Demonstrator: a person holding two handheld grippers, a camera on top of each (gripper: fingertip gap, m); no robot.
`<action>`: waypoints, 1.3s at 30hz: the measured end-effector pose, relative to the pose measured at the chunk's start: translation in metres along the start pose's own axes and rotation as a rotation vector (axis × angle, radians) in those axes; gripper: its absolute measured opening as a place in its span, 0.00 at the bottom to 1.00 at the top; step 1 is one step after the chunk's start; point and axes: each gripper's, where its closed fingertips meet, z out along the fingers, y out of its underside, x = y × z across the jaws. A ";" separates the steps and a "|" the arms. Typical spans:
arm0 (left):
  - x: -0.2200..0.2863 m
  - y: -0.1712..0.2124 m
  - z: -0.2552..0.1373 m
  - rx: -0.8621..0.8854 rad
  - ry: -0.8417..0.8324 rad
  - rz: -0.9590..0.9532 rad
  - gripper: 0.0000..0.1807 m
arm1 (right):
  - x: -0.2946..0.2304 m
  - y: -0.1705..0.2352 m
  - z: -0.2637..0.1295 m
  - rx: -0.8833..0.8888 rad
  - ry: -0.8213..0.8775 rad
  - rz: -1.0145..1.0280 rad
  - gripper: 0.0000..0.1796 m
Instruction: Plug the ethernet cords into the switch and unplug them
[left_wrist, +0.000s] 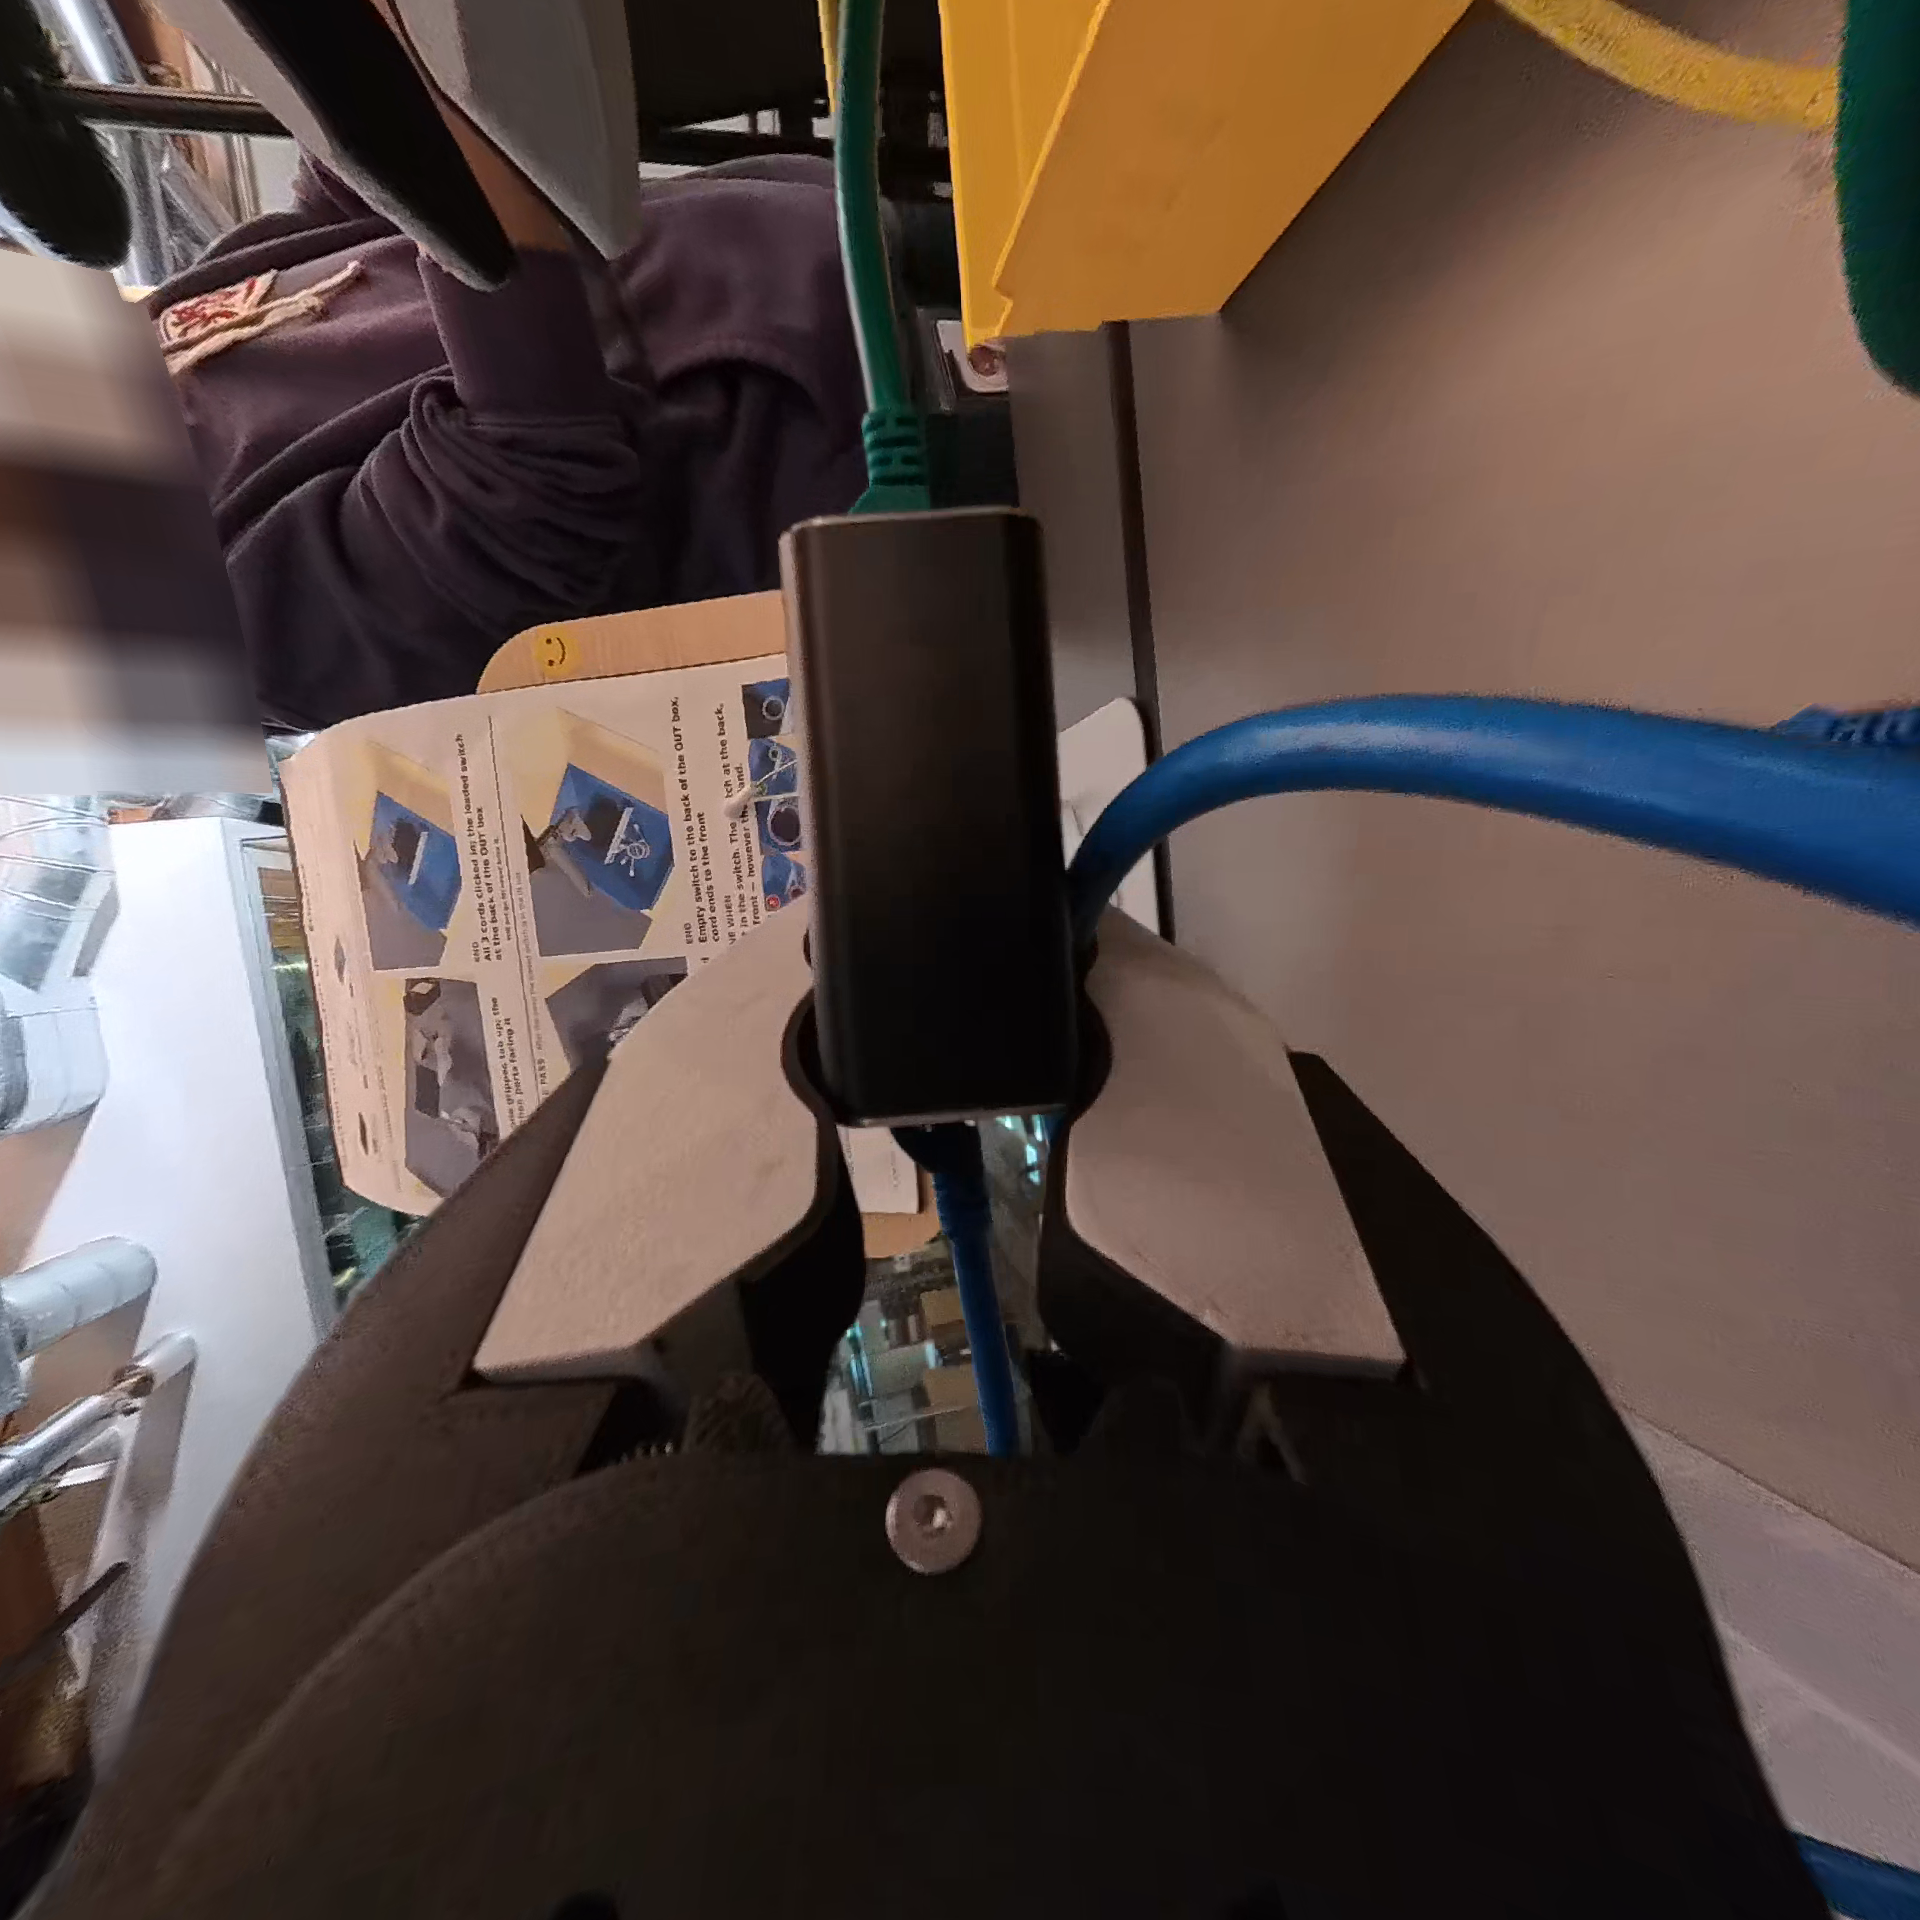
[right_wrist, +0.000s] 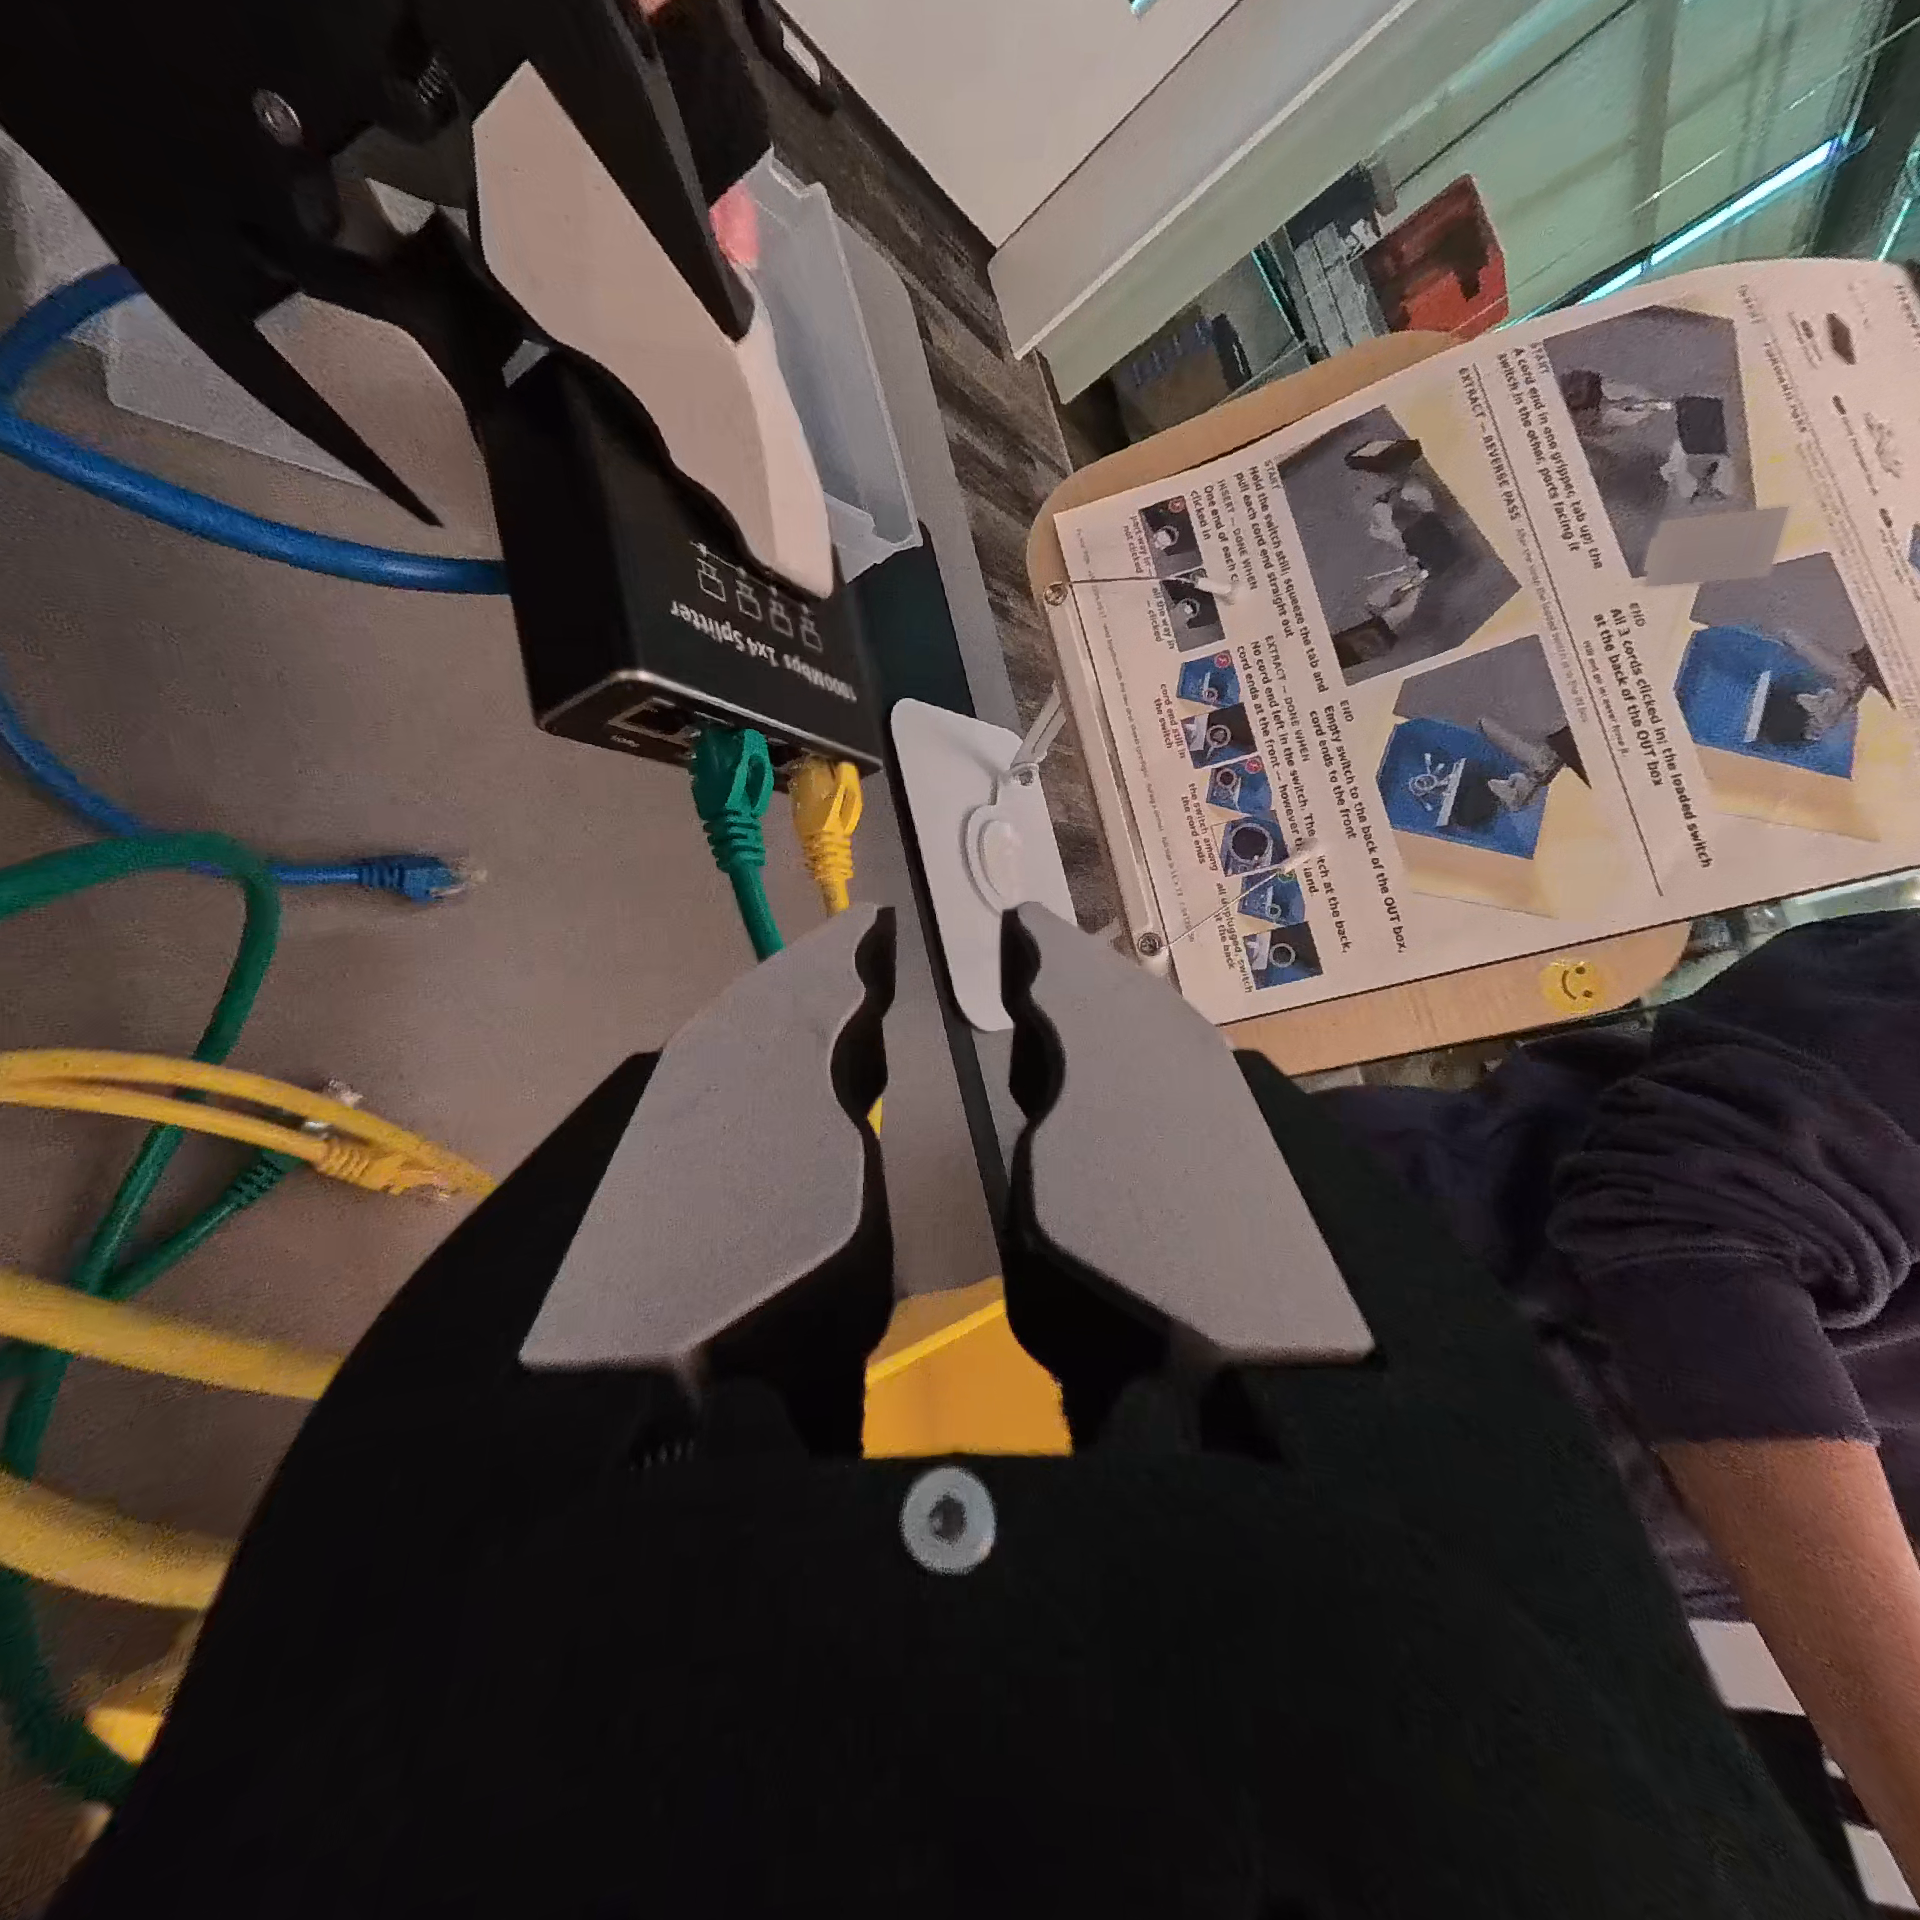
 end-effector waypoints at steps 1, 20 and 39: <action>0.000 0.001 0.000 -0.009 -0.002 0.016 0.21 | 0.000 0.002 0.001 -0.005 -0.001 -0.002 0.11; -0.004 0.001 -0.002 -0.039 -0.045 0.110 0.21 | -0.002 0.032 0.013 -0.082 -0.017 0.028 0.11; 0.000 0.009 0.001 -0.017 -0.010 0.046 0.21 | -0.002 0.038 0.013 -0.079 -0.022 0.048 0.11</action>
